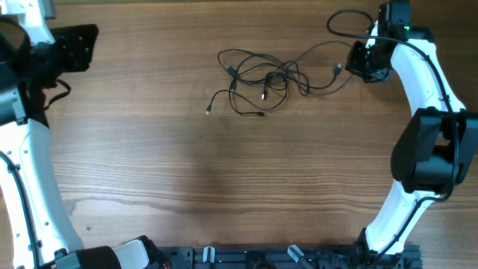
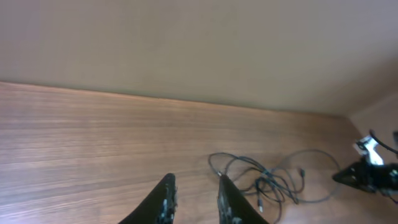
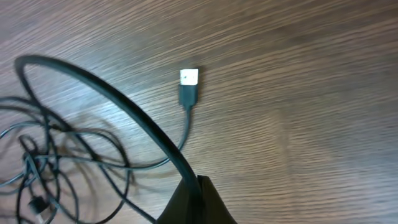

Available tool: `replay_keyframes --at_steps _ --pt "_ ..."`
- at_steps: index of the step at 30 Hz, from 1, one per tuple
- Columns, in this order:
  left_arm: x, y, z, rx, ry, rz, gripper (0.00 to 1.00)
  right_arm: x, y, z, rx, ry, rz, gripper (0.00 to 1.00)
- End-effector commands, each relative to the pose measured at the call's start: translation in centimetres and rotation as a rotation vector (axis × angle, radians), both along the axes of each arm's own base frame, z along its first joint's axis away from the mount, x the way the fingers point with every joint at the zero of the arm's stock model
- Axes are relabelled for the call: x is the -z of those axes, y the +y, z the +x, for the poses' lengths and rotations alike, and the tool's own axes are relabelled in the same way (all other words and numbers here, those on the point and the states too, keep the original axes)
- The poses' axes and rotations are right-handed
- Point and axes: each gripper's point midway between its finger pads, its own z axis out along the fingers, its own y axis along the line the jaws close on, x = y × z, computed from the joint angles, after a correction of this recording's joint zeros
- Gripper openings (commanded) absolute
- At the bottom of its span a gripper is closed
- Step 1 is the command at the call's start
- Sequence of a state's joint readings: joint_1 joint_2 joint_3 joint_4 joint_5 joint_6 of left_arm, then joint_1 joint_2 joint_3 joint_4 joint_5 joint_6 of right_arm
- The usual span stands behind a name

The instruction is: Untangle cables

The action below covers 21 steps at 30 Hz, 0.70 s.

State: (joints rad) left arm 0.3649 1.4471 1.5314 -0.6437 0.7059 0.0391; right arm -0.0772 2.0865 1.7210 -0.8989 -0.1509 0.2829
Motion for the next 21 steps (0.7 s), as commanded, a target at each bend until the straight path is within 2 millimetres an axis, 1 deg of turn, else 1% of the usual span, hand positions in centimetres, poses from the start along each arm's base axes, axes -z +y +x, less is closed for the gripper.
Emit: replay_keyframes --at_steps 1,6,10,12,14,15,16,17,18,21 --pt "-1.2 -3.5 -0.4 0.091 -0.026 -0.006 0.24 0.9 2.4 -0.5 -0.091 0.025 0.046 0.05" --pt "0.0 -7.7 -0.1 0.195 0.014 -0.018 0.24 1.0 4.8 -0.9 -0.167 0.031 0.039 0.05" --pt "2.0 -10.8 0.5 0.272 0.070 -0.029 0.24 0.9 7.0 -0.9 -0.211 0.022 0.039 0.04" --pt "3.3 -12.2 0.7 0.304 0.109 -0.036 0.28 0.9 7.8 -0.9 -0.227 0.019 0.039 0.05" --pt "4.9 -13.3 0.9 0.327 0.155 -0.039 0.38 0.8 8.3 -0.9 -0.236 0.017 0.039 0.05" --pt "6.2 -14.1 1.1 0.337 0.195 -0.034 0.43 0.8 8.4 -0.9 -0.239 0.017 0.039 0.08" --pt "7.0 -14.5 1.3 0.343 0.215 -0.030 0.45 0.8 8.5 -0.9 -0.239 0.018 0.039 0.10" --pt "8.6 -15.4 1.6 0.356 0.253 -0.015 0.46 0.8 8.5 -0.9 -0.238 0.018 0.040 0.14" --pt "9.7 -16.1 1.8 0.366 0.277 -0.008 0.46 0.8 8.5 -0.9 -0.238 0.018 0.040 0.17" --pt "12.7 -18.4 2.2 0.407 0.340 0.010 0.47 0.8 8.5 -1.0 -0.246 0.019 0.038 0.17"
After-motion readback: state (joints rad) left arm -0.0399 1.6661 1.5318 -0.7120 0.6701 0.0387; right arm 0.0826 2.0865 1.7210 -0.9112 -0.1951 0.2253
